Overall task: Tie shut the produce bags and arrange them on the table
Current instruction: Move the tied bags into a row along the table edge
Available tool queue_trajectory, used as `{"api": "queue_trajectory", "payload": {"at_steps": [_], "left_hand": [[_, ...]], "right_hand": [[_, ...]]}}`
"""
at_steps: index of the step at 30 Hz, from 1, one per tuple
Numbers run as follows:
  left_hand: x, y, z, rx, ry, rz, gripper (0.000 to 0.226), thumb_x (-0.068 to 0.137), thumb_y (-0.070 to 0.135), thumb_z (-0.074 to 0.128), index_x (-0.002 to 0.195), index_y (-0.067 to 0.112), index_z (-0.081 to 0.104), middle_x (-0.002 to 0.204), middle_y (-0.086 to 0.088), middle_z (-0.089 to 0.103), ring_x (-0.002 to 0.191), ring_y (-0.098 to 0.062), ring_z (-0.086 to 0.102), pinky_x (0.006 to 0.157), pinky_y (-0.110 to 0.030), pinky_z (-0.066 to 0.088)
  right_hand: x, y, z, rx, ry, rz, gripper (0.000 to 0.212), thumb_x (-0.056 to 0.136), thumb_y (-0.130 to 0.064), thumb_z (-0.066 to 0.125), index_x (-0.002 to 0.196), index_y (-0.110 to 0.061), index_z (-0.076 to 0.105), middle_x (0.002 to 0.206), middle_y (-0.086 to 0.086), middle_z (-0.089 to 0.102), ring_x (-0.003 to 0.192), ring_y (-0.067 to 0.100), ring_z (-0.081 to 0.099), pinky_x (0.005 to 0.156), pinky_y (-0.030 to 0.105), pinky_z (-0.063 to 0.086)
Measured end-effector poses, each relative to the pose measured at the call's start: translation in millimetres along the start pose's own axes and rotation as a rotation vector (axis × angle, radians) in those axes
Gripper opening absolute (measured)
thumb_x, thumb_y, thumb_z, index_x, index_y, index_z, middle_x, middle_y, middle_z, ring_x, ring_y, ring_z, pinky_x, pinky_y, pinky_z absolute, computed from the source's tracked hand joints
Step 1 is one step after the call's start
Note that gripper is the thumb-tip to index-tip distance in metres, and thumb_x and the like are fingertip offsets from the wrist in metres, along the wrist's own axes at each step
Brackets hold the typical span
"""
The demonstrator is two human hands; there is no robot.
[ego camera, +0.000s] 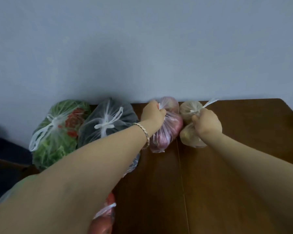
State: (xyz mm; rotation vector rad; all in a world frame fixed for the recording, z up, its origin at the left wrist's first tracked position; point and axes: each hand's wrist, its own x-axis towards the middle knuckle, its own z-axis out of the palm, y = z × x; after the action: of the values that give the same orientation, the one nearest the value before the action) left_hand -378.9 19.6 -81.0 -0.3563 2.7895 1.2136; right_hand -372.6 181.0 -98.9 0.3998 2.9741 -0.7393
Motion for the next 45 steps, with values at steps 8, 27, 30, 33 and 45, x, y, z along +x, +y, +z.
{"api": "queue_trajectory", "payload": {"at_steps": [8, 27, 30, 33, 45], "left_hand": [[59, -21, 10, 0.086, 0.015, -0.037, 0.019, 0.089, 0.018, 0.053, 0.102, 0.005, 0.052, 0.105, -0.013, 0.057, 0.095, -0.028, 0.054, 0.076, -0.029, 0.037], [-154, -15, 6, 0.423, -0.314, 0.08, 0.041, 0.084, 0.026, 0.057, 0.122, 0.018, 0.044, 0.131, -0.011, 0.036, 0.121, -0.032, 0.038, 0.1, -0.04, 0.037], [-234, -34, 10, 0.312, -0.569, 0.091, 0.026, 0.085, 0.028, 0.057, 0.109, 0.022, 0.052, 0.119, -0.005, 0.047, 0.106, -0.021, 0.052, 0.093, -0.033, 0.045], [-309, -49, 14, 0.318, -0.685, 0.182, 0.016, 0.078, 0.039, 0.062, 0.081, 0.027, 0.054, 0.097, 0.001, 0.054, 0.086, -0.017, 0.058, 0.082, -0.033, 0.049], [-435, -94, 45, 0.695, -1.054, 0.353, 0.069, 0.06, 0.065, 0.069, 0.107, 0.019, 0.046, 0.11, -0.004, 0.048, 0.097, -0.023, 0.046, 0.073, -0.036, 0.036]], "right_hand": [[52, -17, 31, 0.04, -0.018, -0.054, 0.019, 0.087, -0.016, 0.047, 0.096, -0.002, 0.056, 0.107, 0.021, 0.059, 0.102, 0.04, 0.052, 0.071, 0.035, 0.036], [-133, 36, -36, 0.016, -0.474, -0.205, 0.022, 0.09, -0.022, 0.049, 0.104, -0.01, 0.061, 0.109, 0.01, 0.063, 0.099, 0.024, 0.058, 0.079, 0.027, 0.042], [-200, 81, -42, 0.035, -0.601, -0.176, 0.014, 0.088, -0.028, 0.052, 0.098, -0.02, 0.058, 0.1, 0.001, 0.061, 0.088, 0.015, 0.055, 0.074, 0.023, 0.04], [-263, 116, -47, -0.102, -0.635, -0.26, 0.028, 0.083, -0.043, 0.056, 0.1, -0.021, 0.055, 0.093, -0.004, 0.052, 0.089, 0.016, 0.055, 0.075, 0.026, 0.042], [-353, 130, 14, -0.428, -0.502, 0.02, 0.056, 0.094, -0.029, 0.043, 0.138, -0.001, 0.024, 0.131, 0.02, 0.047, 0.111, 0.032, 0.056, 0.085, 0.037, 0.049]]}}
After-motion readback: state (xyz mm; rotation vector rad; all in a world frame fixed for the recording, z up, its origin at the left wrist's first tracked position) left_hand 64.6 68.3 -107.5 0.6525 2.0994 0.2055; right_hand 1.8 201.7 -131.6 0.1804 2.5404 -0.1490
